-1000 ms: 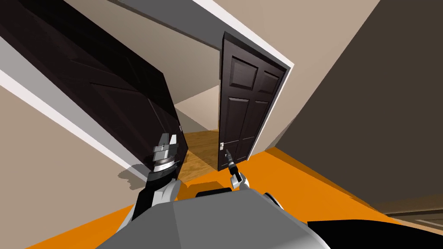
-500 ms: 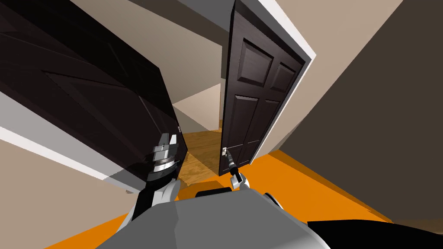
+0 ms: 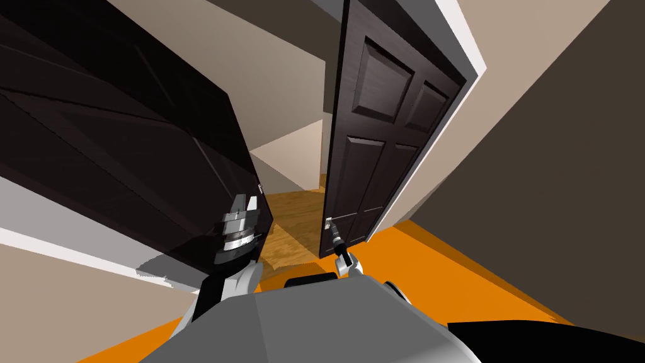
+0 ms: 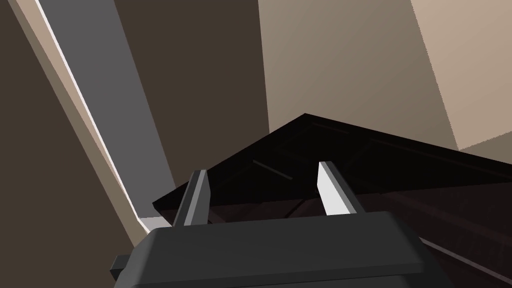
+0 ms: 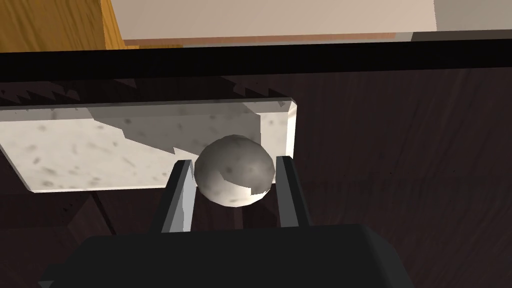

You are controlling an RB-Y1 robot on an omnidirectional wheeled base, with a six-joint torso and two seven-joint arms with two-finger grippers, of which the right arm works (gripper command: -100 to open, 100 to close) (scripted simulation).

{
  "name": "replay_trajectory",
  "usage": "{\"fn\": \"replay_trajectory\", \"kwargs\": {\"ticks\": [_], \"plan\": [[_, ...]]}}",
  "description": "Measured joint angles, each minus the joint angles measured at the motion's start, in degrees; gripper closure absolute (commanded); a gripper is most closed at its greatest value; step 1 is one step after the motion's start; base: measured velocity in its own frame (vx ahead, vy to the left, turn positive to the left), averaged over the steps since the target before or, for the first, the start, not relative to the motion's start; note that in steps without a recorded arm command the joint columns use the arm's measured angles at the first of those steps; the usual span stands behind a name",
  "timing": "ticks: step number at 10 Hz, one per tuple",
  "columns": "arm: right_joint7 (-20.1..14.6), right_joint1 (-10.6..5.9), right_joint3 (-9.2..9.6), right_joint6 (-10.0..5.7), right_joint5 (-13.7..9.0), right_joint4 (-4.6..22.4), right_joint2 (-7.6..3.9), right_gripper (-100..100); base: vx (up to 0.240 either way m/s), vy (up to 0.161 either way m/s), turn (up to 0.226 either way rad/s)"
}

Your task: Push the door open

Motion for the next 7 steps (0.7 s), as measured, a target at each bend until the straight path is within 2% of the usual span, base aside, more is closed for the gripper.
{"fn": "replay_trajectory", "kwargs": {"ticks": [3, 6, 7], "plan": [[0.04, 0.14, 0.06, 0.10, 0.04, 0.12, 0.02, 100, -0.006, -0.001, -0.002], [0.27, 0.48, -0.34, 0.20, -0.18, 0.70, -0.07, 100, 0.139, 0.058, -0.027], [0.43, -0.13, -0.71, -0.12, -0.39, 1.79, 0.01, 100, 0.185, 0.036, -0.011]]}}
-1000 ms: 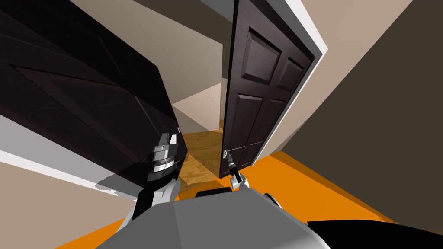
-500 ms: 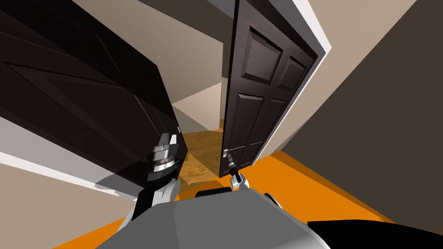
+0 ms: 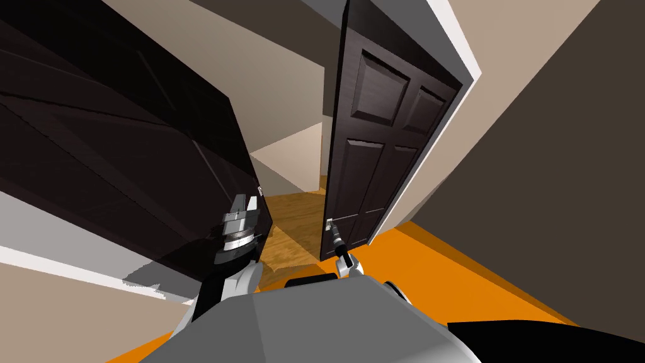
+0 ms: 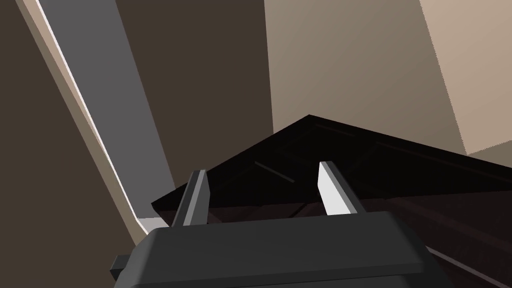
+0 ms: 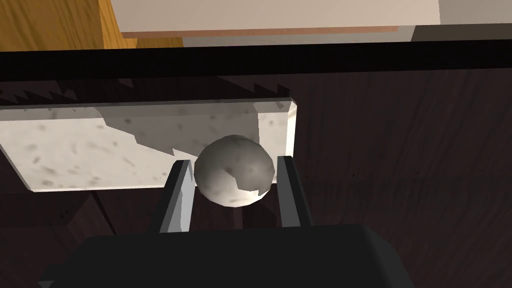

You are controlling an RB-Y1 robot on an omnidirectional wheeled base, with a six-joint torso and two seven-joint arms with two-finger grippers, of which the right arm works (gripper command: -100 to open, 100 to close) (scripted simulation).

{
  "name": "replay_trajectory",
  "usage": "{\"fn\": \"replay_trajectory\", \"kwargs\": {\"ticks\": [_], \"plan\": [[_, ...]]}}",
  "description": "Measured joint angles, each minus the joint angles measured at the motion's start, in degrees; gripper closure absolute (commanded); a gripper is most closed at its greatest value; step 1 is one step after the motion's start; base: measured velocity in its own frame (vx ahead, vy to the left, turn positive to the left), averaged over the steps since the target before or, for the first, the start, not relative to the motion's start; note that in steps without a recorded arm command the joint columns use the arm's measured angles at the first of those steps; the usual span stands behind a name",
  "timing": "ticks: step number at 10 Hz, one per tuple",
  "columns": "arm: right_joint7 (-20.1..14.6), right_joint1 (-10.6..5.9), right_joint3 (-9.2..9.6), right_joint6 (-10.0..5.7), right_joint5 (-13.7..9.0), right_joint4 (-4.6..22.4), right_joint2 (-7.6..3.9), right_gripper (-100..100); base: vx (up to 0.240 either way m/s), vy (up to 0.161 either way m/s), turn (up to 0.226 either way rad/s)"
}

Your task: Push the door open

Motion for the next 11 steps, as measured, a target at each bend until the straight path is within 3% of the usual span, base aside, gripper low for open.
{"fn": "replay_trajectory", "kwargs": {"ticks": [1, 3, 6, 8, 11], "plan": [[0.18, -0.17, -0.29, -0.41, -0.15, 0.38, 0.02, 100, 0.126, 0.024, 0.009], [0.18, 0.79, -0.49, 0.81, -0.23, -2.37, -0.41, 100, 0.183, 0.075, -0.031], [1.24, -0.37, -2.47, -0.08, -1.25, 0.06, -0.43, 100, 0.184, 0.097, -0.068], [1.96, 0.69, -3.74, 1.24, -1.86, -2.16, -0.73, 100, 0.195, 0.133, -0.066], [2.20, -0.79, -5.71, -0.22, -2.94, 0.70, -1.52, 100, 0.132, 0.052, -0.022]]}}
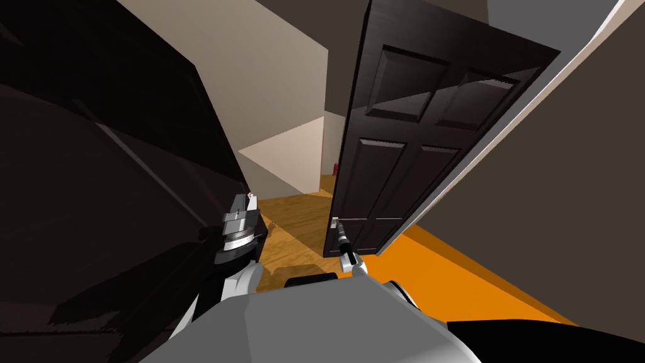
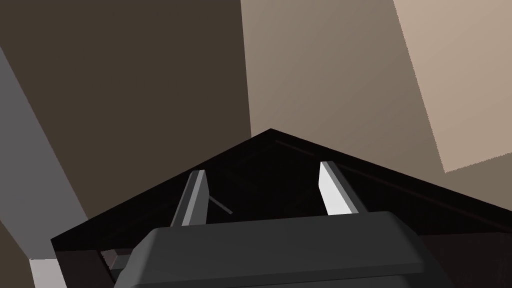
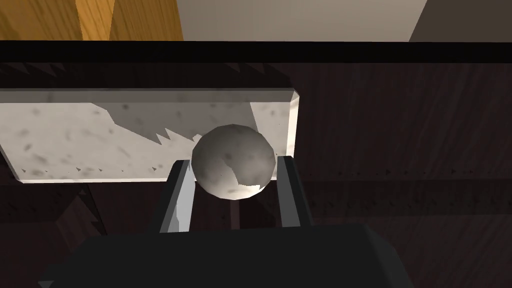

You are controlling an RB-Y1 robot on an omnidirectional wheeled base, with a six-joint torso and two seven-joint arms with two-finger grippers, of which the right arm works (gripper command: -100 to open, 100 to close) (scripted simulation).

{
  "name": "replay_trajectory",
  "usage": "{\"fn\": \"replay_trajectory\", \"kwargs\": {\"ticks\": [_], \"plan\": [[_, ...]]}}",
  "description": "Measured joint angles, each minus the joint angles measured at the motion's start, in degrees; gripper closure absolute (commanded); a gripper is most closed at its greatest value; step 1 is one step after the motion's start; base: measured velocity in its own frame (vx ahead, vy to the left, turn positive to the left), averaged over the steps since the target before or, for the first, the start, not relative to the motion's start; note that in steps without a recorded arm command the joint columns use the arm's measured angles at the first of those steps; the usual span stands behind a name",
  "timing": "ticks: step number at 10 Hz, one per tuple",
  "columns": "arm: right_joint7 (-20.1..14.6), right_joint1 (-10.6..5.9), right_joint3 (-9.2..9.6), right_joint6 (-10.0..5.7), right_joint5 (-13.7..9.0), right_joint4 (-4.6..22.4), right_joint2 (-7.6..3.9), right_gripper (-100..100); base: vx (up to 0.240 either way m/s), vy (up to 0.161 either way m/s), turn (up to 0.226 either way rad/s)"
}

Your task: Push the door open

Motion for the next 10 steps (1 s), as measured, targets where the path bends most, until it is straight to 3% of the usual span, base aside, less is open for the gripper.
{"fn": "replay_trajectory", "kwargs": {"ticks": [2, 3, 4, 10], "plan": [[0.44, 1.09, -0.71, 1.07, -0.31, -2.41, 0.00, 100, 0.137, 0.103, -0.116], [1.05, 2.73, -1.49, 2.32, -0.66, -4.72, -0.02, 100, 0.127, 0.069, -0.069], [1.04, 2.05, -2.09, 2.06, -1.00, -3.55, -0.59, -100, -0.076, 0.035, -0.032], [0.77, 1.91, -1.64, 1.74, -0.90, -3.38, -0.03, -100, -0.221, 0.042, -0.027]]}}
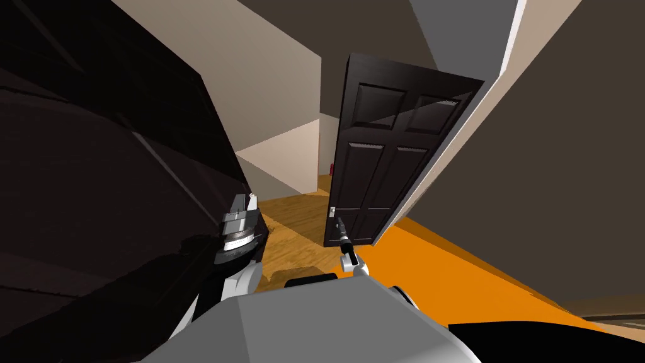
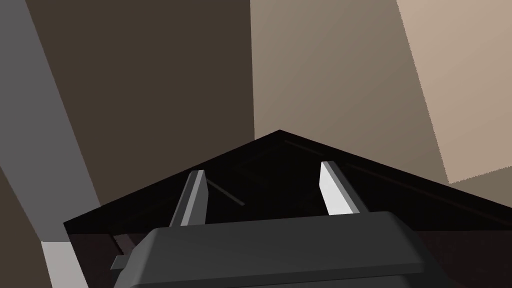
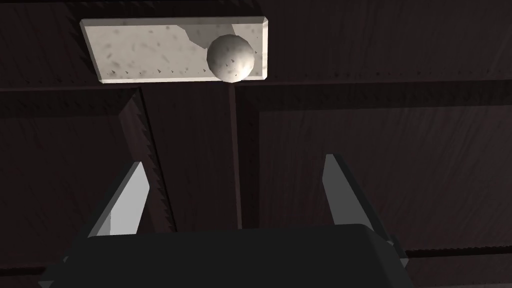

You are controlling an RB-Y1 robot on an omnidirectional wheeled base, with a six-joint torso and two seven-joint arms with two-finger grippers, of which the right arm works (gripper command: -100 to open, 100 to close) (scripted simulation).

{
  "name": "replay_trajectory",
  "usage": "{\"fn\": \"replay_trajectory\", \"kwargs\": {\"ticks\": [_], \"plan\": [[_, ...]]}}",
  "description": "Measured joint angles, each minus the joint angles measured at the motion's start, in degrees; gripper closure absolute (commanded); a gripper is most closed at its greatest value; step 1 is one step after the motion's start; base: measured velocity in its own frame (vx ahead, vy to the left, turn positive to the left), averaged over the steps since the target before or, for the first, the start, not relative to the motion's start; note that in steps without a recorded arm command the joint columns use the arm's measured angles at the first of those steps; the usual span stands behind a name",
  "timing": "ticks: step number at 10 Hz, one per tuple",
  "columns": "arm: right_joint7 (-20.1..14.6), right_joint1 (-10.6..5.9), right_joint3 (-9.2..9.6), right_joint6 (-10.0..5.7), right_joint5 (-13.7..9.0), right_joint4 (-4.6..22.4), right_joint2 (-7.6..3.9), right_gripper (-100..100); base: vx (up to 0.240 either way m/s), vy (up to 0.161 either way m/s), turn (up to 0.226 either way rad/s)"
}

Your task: Push the door open

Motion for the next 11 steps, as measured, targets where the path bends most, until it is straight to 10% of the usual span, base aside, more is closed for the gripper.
{"fn": "replay_trajectory", "kwargs": {"ticks": [11], "plan": [[0.39, 0.51, -0.72, -1.26, -0.47, 0.07, 0.06, -100, 0.154, 0.007, 0.023]]}}
